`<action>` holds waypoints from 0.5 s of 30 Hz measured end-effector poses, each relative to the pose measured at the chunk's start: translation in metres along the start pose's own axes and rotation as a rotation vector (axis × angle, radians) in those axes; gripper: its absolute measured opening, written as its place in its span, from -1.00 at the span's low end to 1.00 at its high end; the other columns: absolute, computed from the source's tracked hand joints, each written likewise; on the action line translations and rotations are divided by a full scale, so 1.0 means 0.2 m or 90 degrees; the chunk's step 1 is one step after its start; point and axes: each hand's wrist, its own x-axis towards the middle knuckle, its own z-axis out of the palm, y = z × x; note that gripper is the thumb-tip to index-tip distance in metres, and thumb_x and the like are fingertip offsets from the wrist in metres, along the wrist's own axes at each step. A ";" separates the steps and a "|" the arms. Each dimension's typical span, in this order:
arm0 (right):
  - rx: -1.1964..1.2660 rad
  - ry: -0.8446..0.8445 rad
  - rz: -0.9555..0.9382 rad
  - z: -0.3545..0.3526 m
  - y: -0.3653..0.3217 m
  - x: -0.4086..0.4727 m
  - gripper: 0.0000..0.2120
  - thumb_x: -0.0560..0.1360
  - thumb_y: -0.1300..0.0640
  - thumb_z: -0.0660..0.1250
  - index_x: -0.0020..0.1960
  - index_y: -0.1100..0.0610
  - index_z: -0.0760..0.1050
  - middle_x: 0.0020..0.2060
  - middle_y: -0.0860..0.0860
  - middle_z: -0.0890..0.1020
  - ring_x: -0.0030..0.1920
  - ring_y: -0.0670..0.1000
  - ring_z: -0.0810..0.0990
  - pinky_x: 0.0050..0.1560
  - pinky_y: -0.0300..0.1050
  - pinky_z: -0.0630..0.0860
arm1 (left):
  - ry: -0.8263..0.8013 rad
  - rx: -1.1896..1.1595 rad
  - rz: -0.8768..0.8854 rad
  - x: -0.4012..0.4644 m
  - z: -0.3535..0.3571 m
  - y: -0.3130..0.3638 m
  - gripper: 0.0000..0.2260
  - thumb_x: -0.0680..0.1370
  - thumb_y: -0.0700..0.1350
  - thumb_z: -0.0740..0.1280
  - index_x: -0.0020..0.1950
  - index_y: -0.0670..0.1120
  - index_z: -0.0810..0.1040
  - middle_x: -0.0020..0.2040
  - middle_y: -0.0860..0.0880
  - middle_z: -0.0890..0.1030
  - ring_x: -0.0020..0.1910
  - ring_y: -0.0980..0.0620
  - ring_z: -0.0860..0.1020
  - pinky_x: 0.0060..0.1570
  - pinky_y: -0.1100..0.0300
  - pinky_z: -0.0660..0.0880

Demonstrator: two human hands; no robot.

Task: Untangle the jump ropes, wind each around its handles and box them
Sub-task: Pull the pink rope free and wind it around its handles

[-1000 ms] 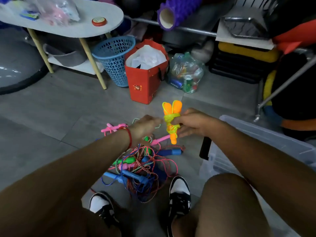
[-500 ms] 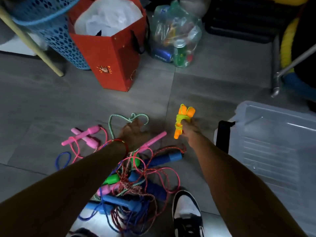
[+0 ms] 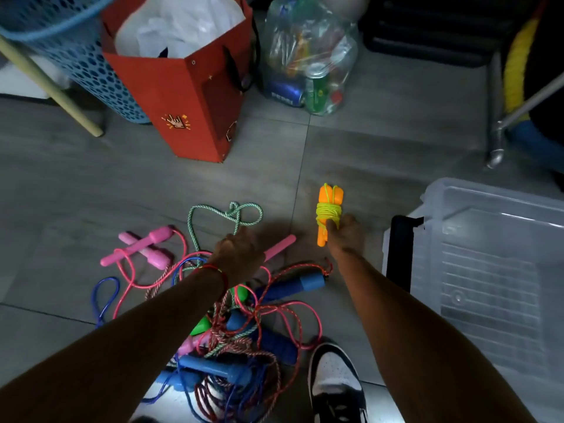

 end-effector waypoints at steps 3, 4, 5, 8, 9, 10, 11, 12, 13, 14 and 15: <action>-0.057 -0.039 0.015 -0.02 -0.04 -0.08 -0.61 0.59 0.08 0.29 0.30 0.33 0.44 0.24 0.30 0.54 0.28 0.29 0.48 0.23 0.01 0.34 | -0.018 0.048 0.026 -0.07 -0.09 0.01 -0.69 0.62 -0.04 0.28 0.29 -0.17 0.49 0.18 -0.19 0.60 0.17 -0.20 0.56 0.16 0.06 0.51; -0.087 -0.035 0.002 -0.03 -0.06 -0.12 -0.58 0.60 0.09 0.26 0.34 0.34 0.39 0.26 0.31 0.51 0.29 0.29 0.45 0.26 0.00 0.28 | -0.035 0.081 0.049 -0.11 -0.12 0.01 -0.70 0.62 -0.04 0.28 0.28 -0.17 0.50 0.17 -0.18 0.60 0.16 -0.20 0.57 0.14 0.08 0.51; -0.115 -0.023 -0.033 -0.04 -0.08 -0.17 -0.56 0.60 0.09 0.22 0.36 0.36 0.37 0.27 0.32 0.50 0.29 0.30 0.43 0.28 0.01 0.25 | -0.052 0.110 0.070 -0.16 -0.15 0.02 -0.71 0.62 -0.04 0.27 0.26 -0.17 0.52 0.16 -0.17 0.61 0.16 -0.18 0.57 0.14 0.09 0.50; -0.179 -0.037 -0.204 -0.07 -0.09 -0.36 -0.56 0.55 0.10 0.15 0.32 0.34 0.44 0.20 0.31 0.52 0.22 0.33 0.49 0.22 0.08 0.39 | -0.098 0.160 0.130 -0.32 -0.25 0.00 -0.72 0.62 -0.09 0.27 0.28 -0.16 0.54 0.20 -0.15 0.61 0.19 -0.16 0.55 0.18 0.10 0.48; -0.200 -0.096 -0.253 -0.07 -0.09 -0.42 -0.61 0.55 0.11 0.17 0.28 0.27 0.49 0.19 0.26 0.54 0.21 0.30 0.52 0.19 0.07 0.44 | -0.114 0.164 0.138 -0.36 -0.28 -0.02 -0.72 0.62 -0.09 0.27 0.28 -0.16 0.53 0.21 -0.16 0.60 0.21 -0.16 0.55 0.20 0.12 0.46; -0.235 -0.164 -0.297 -0.06 -0.09 -0.48 -0.68 0.55 0.12 0.21 0.24 0.19 0.53 0.17 0.20 0.58 0.20 0.25 0.55 0.17 0.04 0.48 | -0.124 0.162 0.139 -0.41 -0.30 -0.05 -0.72 0.61 -0.07 0.26 0.27 -0.16 0.54 0.22 -0.16 0.59 0.23 -0.15 0.54 0.19 0.14 0.44; -0.275 -0.229 -0.343 -0.04 -0.07 -0.54 -0.73 0.53 0.13 0.26 0.20 0.11 0.55 0.15 0.13 0.61 0.18 0.20 0.58 0.15 0.01 0.51 | -0.124 0.154 0.132 -0.45 -0.31 -0.09 -0.68 0.59 0.00 0.23 0.23 -0.17 0.55 0.20 -0.17 0.59 0.22 -0.15 0.54 0.18 0.15 0.43; -0.315 -0.281 -0.390 -0.03 -0.06 -0.59 -0.75 0.52 0.13 0.29 0.18 0.05 0.56 0.13 0.07 0.64 0.17 0.15 0.60 0.15 -0.01 0.52 | -0.120 0.145 0.132 -0.50 -0.33 -0.13 -0.55 0.53 0.12 0.16 0.17 -0.19 0.58 0.16 -0.19 0.60 0.19 -0.17 0.56 0.18 0.13 0.43; -0.335 -0.329 -0.427 -0.01 -0.04 -0.64 -0.73 0.51 0.13 0.31 0.20 0.03 0.56 0.13 0.05 0.64 0.18 0.12 0.60 0.16 -0.01 0.51 | -0.120 0.139 0.150 -0.54 -0.33 -0.17 -0.39 0.42 0.22 0.06 0.10 -0.23 0.60 0.11 -0.22 0.61 0.15 -0.18 0.57 0.18 0.08 0.44; -0.337 -0.368 -0.454 0.01 -0.03 -0.70 -0.70 0.50 0.14 0.34 0.23 0.04 0.55 0.17 0.06 0.62 0.21 0.12 0.57 0.19 0.00 0.49 | -0.126 0.119 0.142 -0.58 -0.32 -0.22 -0.27 0.31 0.27 0.01 0.07 -0.26 0.61 0.08 -0.24 0.62 0.13 -0.19 0.58 0.18 0.04 0.46; -0.330 -0.390 -0.476 0.04 -0.01 -0.74 -0.67 0.50 0.15 0.36 0.25 0.07 0.53 0.20 0.08 0.59 0.24 0.13 0.54 0.22 0.02 0.47 | -0.126 0.083 0.101 -0.62 -0.31 -0.27 -0.26 0.29 0.29 0.03 0.09 -0.25 0.61 0.09 -0.23 0.63 0.13 -0.18 0.58 0.19 0.02 0.47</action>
